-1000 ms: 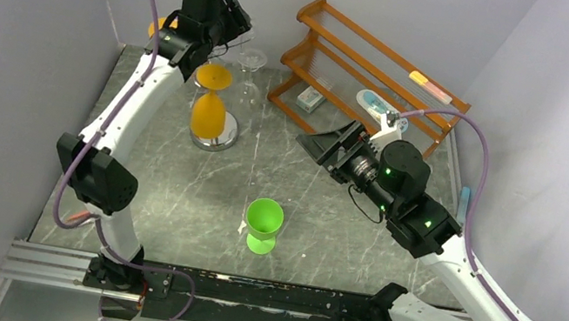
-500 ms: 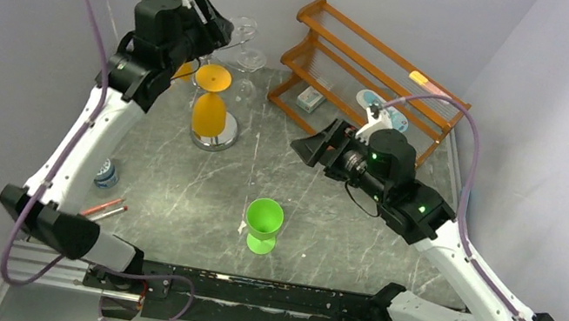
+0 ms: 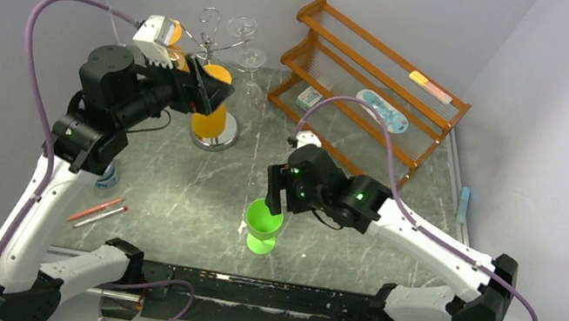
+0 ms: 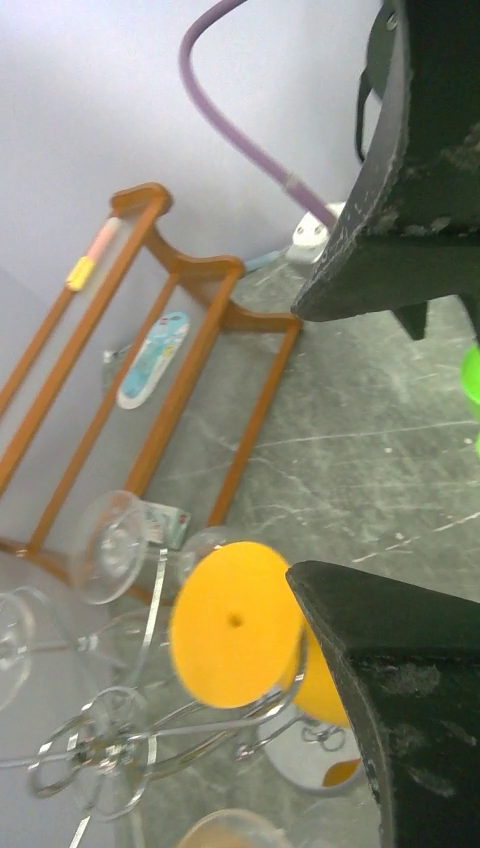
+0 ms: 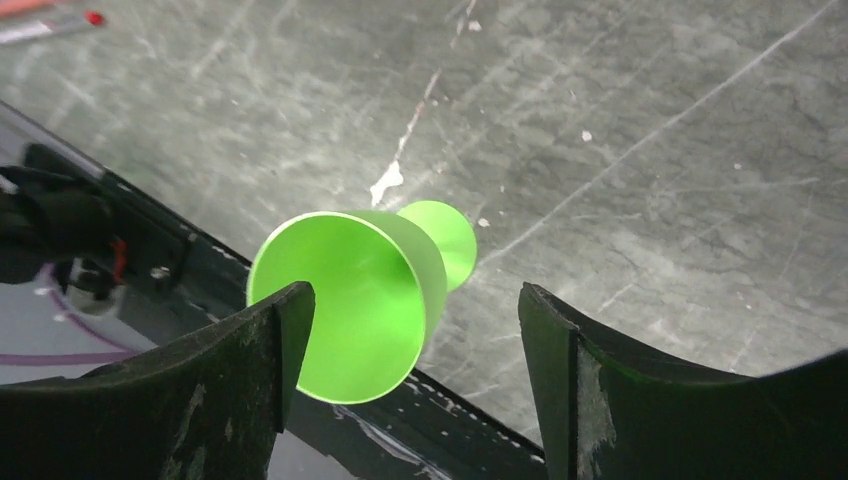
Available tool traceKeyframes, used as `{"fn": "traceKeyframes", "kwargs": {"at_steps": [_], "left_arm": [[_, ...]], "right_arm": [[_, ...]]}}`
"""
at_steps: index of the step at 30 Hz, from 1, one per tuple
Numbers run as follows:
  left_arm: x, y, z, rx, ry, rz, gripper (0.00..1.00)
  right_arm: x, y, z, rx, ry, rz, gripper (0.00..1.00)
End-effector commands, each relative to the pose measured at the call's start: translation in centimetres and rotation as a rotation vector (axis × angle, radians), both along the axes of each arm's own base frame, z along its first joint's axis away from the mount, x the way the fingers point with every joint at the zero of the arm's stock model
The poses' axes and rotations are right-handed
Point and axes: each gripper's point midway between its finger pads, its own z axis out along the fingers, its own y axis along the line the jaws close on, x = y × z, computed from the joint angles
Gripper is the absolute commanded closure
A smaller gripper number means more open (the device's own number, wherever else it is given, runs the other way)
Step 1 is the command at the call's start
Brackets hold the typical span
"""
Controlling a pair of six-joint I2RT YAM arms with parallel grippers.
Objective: Place the wine glass upside down on the wine glass rack
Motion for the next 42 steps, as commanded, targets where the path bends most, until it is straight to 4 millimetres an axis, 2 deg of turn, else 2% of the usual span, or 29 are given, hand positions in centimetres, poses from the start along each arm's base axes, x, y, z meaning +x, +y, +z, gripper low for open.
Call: {"fn": "traceKeyframes", "kwargs": {"at_steps": [1, 4, 12, 14, 17, 18, 23, 26, 29, 32, 34, 38, 42], "left_arm": [[-3.0, -0.1, -2.3, 0.058, 0.028, -0.089, 0.04], [-3.9, 0.2, -3.5, 0.061, 0.060, -0.086, 0.04], [-5.8, 0.5, -6.4, 0.025, 0.177, -0.084, 0.07], [-6.1, 0.7, -7.0, 0.020, 0.199, -0.070, 0.08], [-6.7, 1.3, -7.8, 0.005, 0.235, -0.037, 0.10], [-6.9, 1.5, -8.1, -0.004, 0.250, -0.026, 0.10], [-7.9, 3.1, -9.3, -0.096, 0.345, 0.104, 0.11], [-8.6, 3.8, -10.4, -0.211, 0.425, 0.191, 0.10], [-9.6, 3.3, -11.5, -0.363, 0.505, 0.201, 0.11], [-10.1, 2.6, -11.4, -0.506, 0.538, 0.183, 0.12], [-10.1, 2.8, -11.4, -0.559, 0.551, 0.209, 0.12], [-9.8, 3.6, -12.4, -0.624, 0.631, 0.308, 0.17], [-9.4, 2.6, -12.4, -0.665, 0.697, 0.289, 0.19]], "right_arm": [[0.1, -1.5, -2.6, -0.162, -0.023, -0.009, 0.22], [-0.2, -0.6, -3.5, -0.162, -0.007, 0.027, 0.28], [-1.5, 0.3, -7.1, -0.203, 0.067, 0.103, 0.56], [-1.5, 0.5, -7.4, -0.201, 0.068, 0.109, 0.67], [-1.3, 0.8, -6.9, -0.178, 0.059, 0.106, 0.93], [-1.2, 1.0, -6.5, -0.162, 0.048, 0.101, 1.00], [-0.3, 2.6, -2.7, -0.004, -0.044, 0.092, 1.00], [0.7, 3.9, 0.7, 0.150, -0.139, 0.069, 1.00], [1.4, 4.9, 3.7, 0.316, -0.227, 0.040, 1.00], [1.8, 5.7, 6.2, 0.468, -0.287, 0.022, 1.00], [2.1, 5.9, 7.7, 0.558, -0.325, 0.002, 1.00], [2.2, 5.9, 9.8, 0.692, -0.386, -0.016, 1.00], [2.3, 5.8, 10.9, 0.786, -0.427, -0.029, 1.00]]}}
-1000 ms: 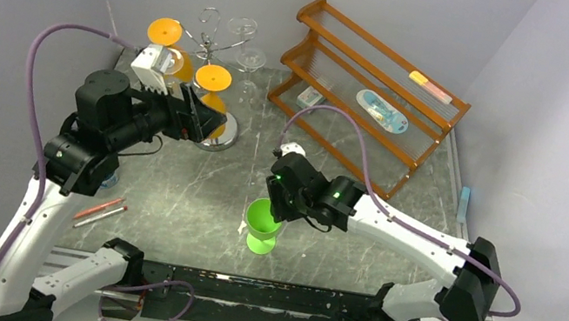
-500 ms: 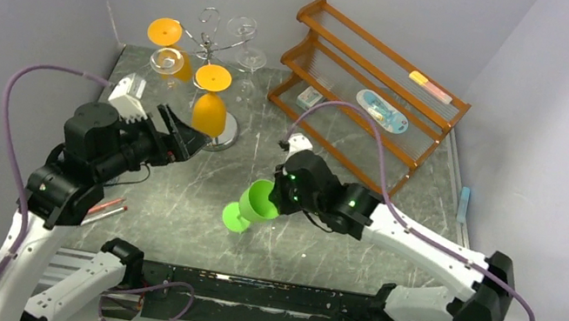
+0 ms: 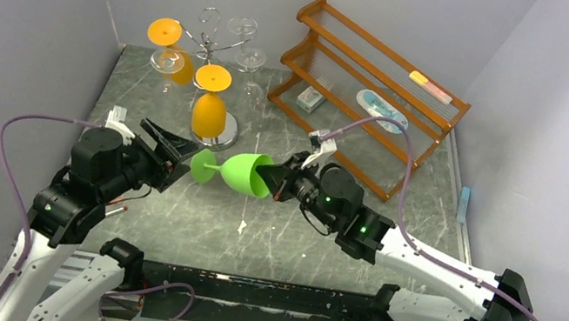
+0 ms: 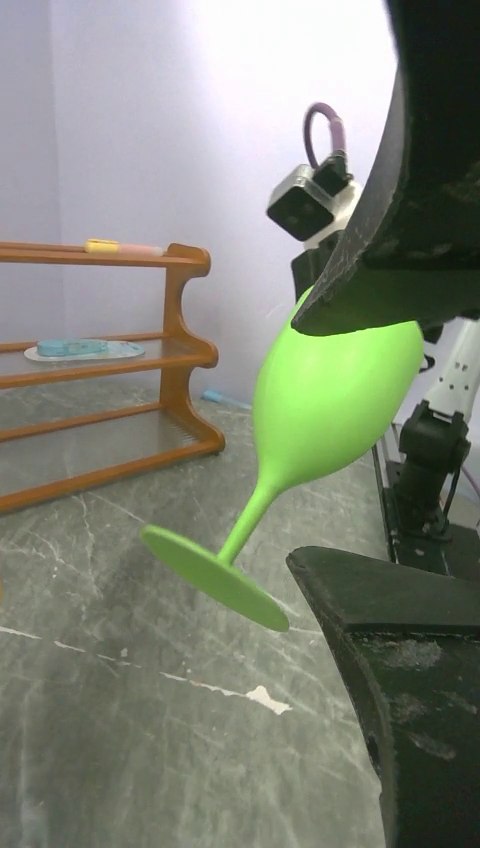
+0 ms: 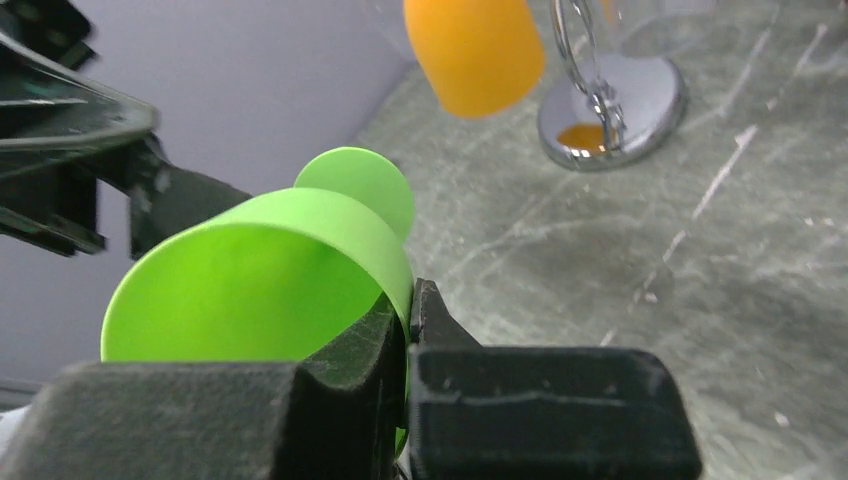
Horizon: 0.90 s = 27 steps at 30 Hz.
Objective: Place the wine glass upside down on the wine glass rack
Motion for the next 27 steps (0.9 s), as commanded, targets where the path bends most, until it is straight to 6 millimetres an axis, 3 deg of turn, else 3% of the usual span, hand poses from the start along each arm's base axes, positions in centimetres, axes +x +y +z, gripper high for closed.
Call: {"fn": "traceKeyframes", "kwargs": {"at_steps": [1, 9, 18, 23, 27], "left_arm": [[0.5, -0.7, 0.0, -0.101, 0.095, 0.029, 0.19], [1.6, -1.7, -0.6, -0.168, 0.171, 0.038, 0.16], [3.2, 0.4, 0.6, -0.223, 0.159, 0.212, 0.23], [3.5, 0.5, 0.4, -0.224, 0.162, 0.226, 0.25], [3.9, 0.4, -1.0, -0.221, 0.192, 0.235, 0.39]], "right_arm": [[0.5, 0.2, 5.4, 0.247, -0.107, -0.029, 1.00], [0.3, 1.0, 6.4, 0.340, -0.147, 0.000, 1.00], [0.9, 2.9, 5.5, 0.327, -0.177, 0.010, 1.00], [1.1, 3.8, 5.0, 0.278, -0.224, -0.023, 1.00], [0.8, 4.5, 5.2, 0.263, -0.246, -0.017, 1.00]]}}
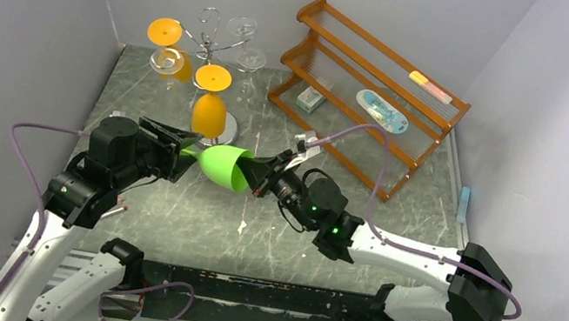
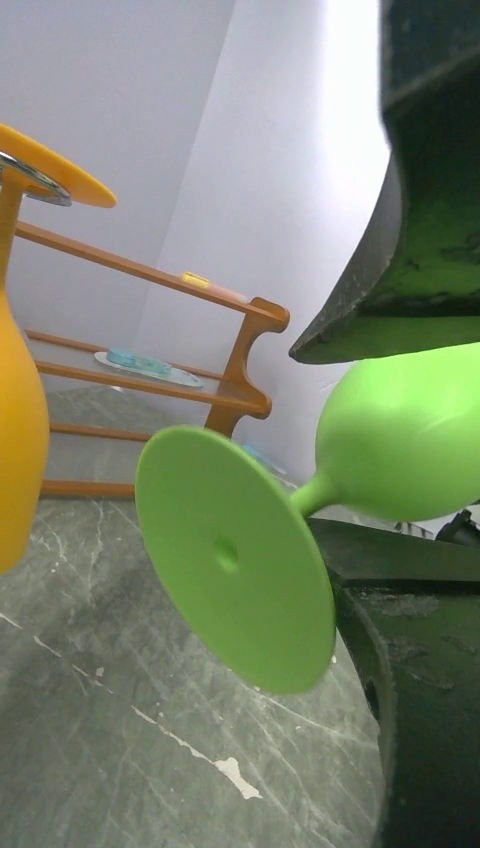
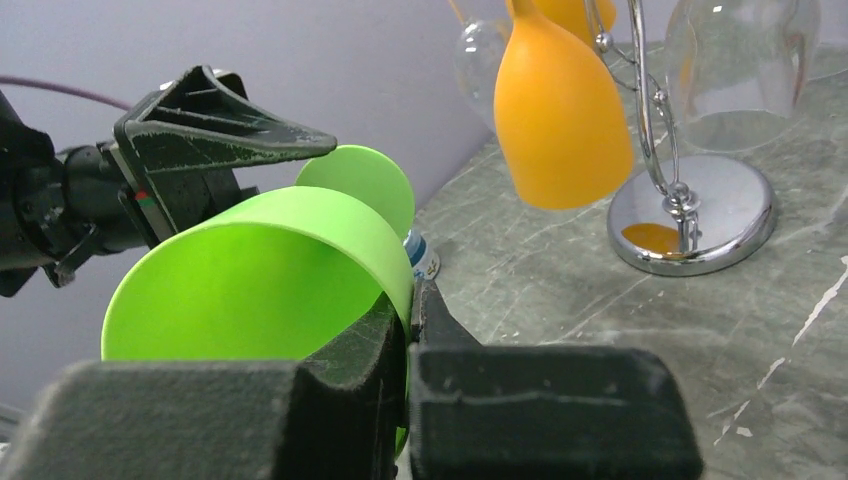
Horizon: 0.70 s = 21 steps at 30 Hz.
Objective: Place the wine glass upside down on the wine glass rack
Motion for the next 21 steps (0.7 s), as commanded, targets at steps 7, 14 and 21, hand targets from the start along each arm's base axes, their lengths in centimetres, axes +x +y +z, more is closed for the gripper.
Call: {"fn": "traceKeyframes", "kwargs": {"at_steps": [7, 14, 21], "left_arm": [[1.6, 0.7, -0.9, 0.002, 0.002, 0.074, 0.55], [2.0, 0.5, -1.1, 0.021, -0.014, 0.064, 0.94], [2.2, 1.5, -0.8, 0.142, -0.106, 0.053, 0.95]], "right_arm": [[-0.6, 1.5, 2.5, 0.026, -0.098, -0.009, 1.00], [-0.9, 1.7, 1.9, 0.013, -0.081, 0.016, 1.00], [-2.0, 1.0, 0.7, -0.020, -0.035, 0.056, 0.66]]}}
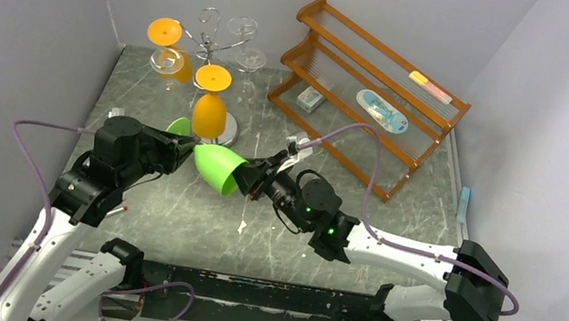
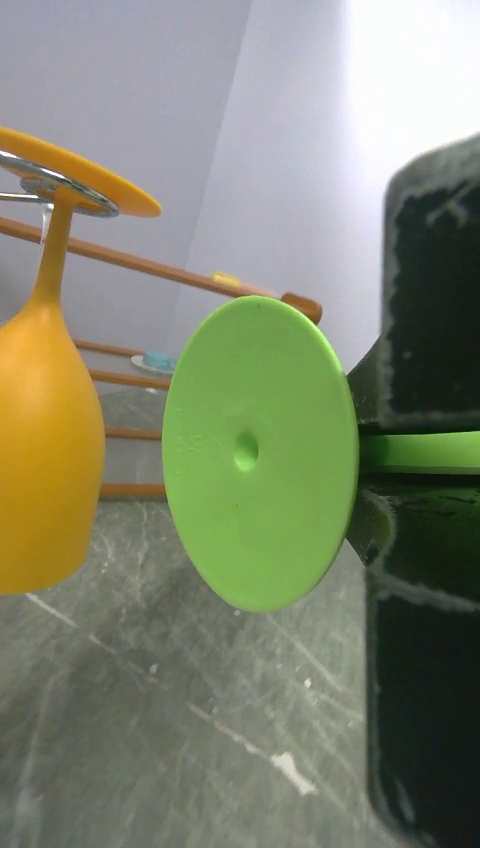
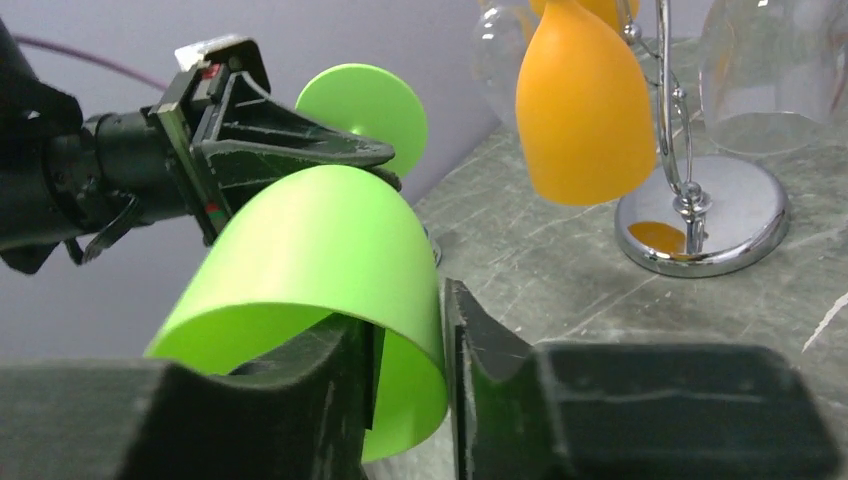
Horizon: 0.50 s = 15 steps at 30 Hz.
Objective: Place the wine glass upside down on the wine glass rack
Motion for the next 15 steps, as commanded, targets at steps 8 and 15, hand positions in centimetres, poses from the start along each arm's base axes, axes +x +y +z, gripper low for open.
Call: {"fn": "traceKeyframes", "kwargs": {"at_steps": [8, 15], "left_arm": [[0.3, 2.7, -0.1, 0.359, -0.242, -0.019, 0.95], [-0.1, 1.0, 1.2, 0.689, -0.575, -0.262, 0.95]], "right_arm": [[-3.1, -4.6, -0.5, -0.146, 0.002, 0.050, 0.32], [-4.9, -5.5, 2.7, -0.144, 0.097, 0.123, 0.27]]}}
